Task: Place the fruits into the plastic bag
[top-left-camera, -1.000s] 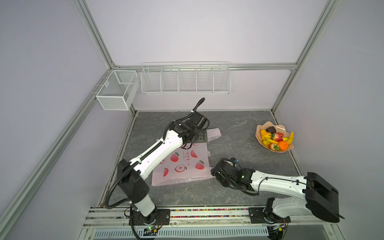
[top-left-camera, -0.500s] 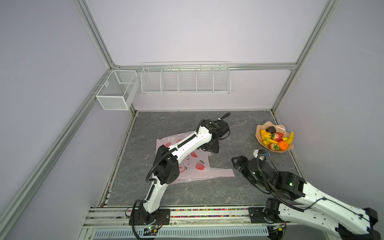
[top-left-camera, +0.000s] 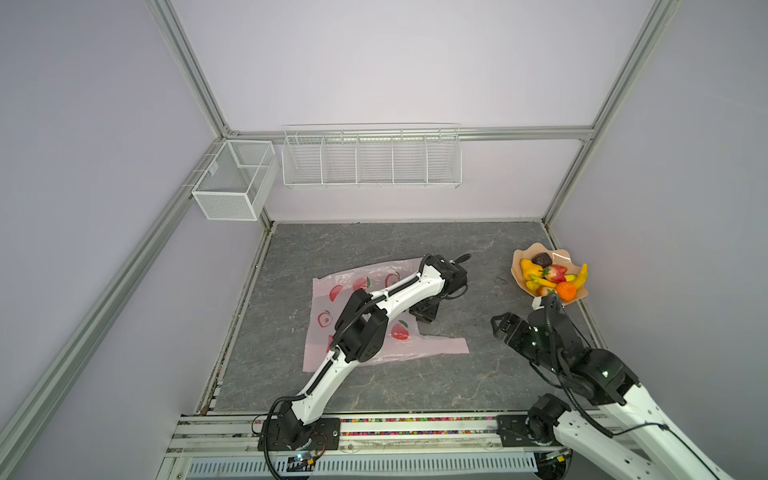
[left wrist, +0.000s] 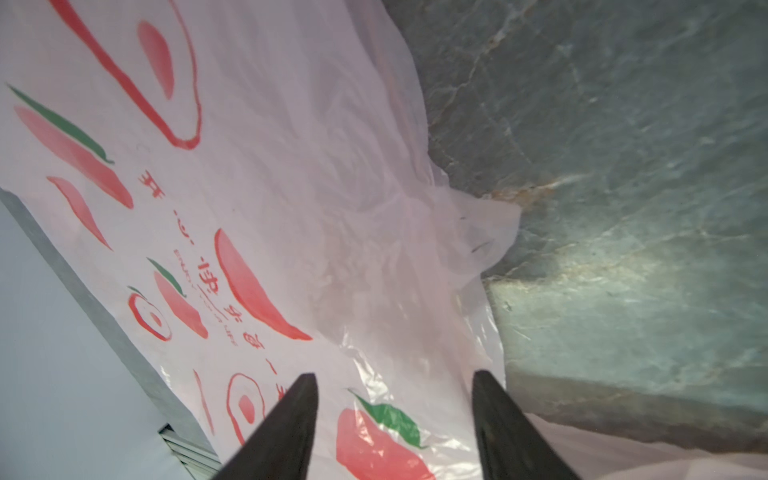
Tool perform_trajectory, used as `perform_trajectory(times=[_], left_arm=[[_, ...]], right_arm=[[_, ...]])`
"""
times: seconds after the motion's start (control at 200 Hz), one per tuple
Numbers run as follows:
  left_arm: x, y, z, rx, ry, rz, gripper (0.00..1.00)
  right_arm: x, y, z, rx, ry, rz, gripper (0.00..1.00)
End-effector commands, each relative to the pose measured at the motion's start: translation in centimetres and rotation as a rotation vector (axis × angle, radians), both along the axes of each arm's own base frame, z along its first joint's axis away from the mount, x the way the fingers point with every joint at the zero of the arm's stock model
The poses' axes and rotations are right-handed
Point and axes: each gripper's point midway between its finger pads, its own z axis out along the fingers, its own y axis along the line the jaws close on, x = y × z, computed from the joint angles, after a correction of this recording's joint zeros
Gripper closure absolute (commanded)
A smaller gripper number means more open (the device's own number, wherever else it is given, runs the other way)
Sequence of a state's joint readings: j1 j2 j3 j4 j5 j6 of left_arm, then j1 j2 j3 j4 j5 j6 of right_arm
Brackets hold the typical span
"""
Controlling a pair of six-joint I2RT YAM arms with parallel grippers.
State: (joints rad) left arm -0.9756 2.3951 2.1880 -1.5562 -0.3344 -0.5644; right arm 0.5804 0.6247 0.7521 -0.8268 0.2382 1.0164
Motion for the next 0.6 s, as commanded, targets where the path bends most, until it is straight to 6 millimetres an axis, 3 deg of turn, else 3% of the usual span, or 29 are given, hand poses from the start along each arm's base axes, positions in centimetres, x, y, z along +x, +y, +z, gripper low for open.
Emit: perform_trajectory(times=[0.0, 0.11, 0.305, 0.4, 0.595], left_arm=[[-0.3, 1.6, 0.1, 0.096, 0.001, -0.027, 0.49], [-0.3, 2.1, 0.2, 0.124, -0.003, -0.04, 0.6], [0.1, 1.4, 1.6, 0.057, -0.042, -0.037, 0.54], [0.3, 1.3, 0.9, 0.072, -0.035, -0.034, 0.56], [0.0, 2.1, -1.2, 0.135, 0.001, -0.051, 0.72]], right_arm=[[0.6, 1.4, -0.1, 0.032, -0.005, 0.087, 0.11], [1.8, 1.2, 0.3, 0.028, -0.01, 0.093, 0.11], [3.8, 1.0, 0.8, 0.036, 0.001, 0.111, 0.11], [4.5, 0.8, 0.7, 0.043, 0.011, 0.106, 0.11], [4.9, 0.0, 0.7, 0.038, 0.012, 0.093, 0.11]])
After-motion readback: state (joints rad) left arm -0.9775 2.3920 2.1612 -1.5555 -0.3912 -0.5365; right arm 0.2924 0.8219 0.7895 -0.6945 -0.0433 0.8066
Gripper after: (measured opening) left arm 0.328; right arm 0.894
